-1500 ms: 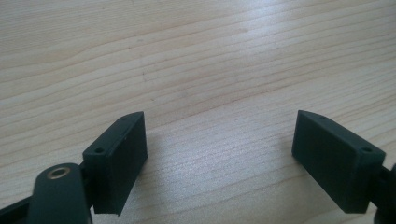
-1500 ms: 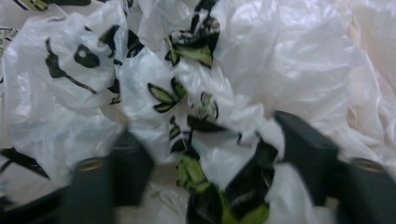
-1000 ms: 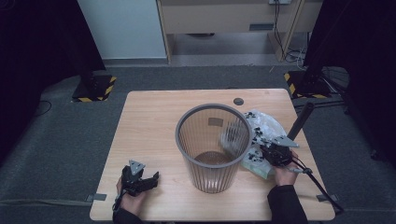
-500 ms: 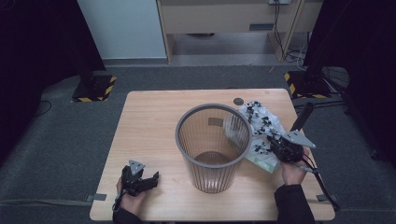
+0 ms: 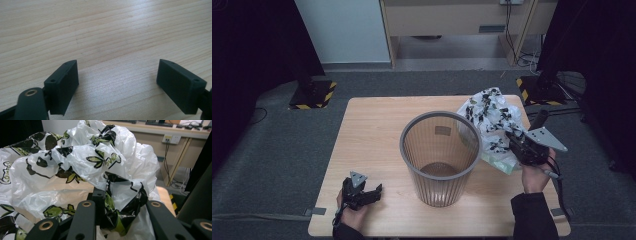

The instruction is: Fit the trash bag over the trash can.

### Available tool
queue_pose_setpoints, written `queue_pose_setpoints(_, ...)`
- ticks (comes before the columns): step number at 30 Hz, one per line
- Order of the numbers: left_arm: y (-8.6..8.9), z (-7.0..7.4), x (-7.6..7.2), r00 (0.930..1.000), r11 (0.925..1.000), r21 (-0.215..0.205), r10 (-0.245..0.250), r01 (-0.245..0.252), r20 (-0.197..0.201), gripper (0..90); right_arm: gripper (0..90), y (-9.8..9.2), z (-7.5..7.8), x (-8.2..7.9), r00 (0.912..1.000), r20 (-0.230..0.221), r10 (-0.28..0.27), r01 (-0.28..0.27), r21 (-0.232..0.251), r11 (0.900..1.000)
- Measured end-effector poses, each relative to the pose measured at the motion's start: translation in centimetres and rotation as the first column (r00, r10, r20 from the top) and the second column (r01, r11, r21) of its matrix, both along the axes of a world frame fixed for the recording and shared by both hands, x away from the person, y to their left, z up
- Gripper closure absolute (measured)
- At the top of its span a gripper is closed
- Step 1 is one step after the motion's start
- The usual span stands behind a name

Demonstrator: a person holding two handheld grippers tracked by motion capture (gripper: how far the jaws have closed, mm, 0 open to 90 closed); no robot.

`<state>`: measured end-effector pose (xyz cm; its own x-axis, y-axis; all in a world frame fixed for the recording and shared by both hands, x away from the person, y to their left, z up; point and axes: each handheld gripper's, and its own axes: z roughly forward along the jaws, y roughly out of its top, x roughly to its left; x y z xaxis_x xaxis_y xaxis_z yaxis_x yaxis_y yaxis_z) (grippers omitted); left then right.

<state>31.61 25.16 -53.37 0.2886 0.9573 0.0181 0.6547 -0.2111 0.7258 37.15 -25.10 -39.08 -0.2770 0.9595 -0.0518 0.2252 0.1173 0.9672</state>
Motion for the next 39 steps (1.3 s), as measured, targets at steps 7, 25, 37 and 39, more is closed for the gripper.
queue_pose_setpoints(7, 0.0, 0.0, 0.0, 1.0000, 1.0000, 0.001, 0.000, 0.000, 0.001, 17.1, 71.4, 0.0, 3.0, -0.7, 0.9984, 0.057, -0.003, 0.004, -0.011, 1.000)
queue_pose_setpoints(25, 0.0, 0.0, 0.0, 1.0000, 1.0000, 0.002, 0.000, 0.000, 0.001, 17.1, 71.5, 0.1, 8.6, -2.1, 0.9874, 0.157, -0.020, 0.023, -0.019, 1.000)
queue_pose_setpoints(37, 0.0, 0.0, 0.0, 1.0000, 1.0000, 0.000, 0.001, -0.001, -0.001, 17.1, 71.3, -0.6, 11.9, -4.5, 0.9777, 0.209, -0.022, 0.027, -0.023, 0.999)
queue_pose_setpoints(39, 0.0, 0.0, 0.0, 1.0000, 1.0000, 0.000, 0.002, -0.002, -0.001, 17.0, 71.3, -0.5, 12.4, -5.2, 0.9765, 0.215, -0.016, 0.022, -0.022, 1.000)
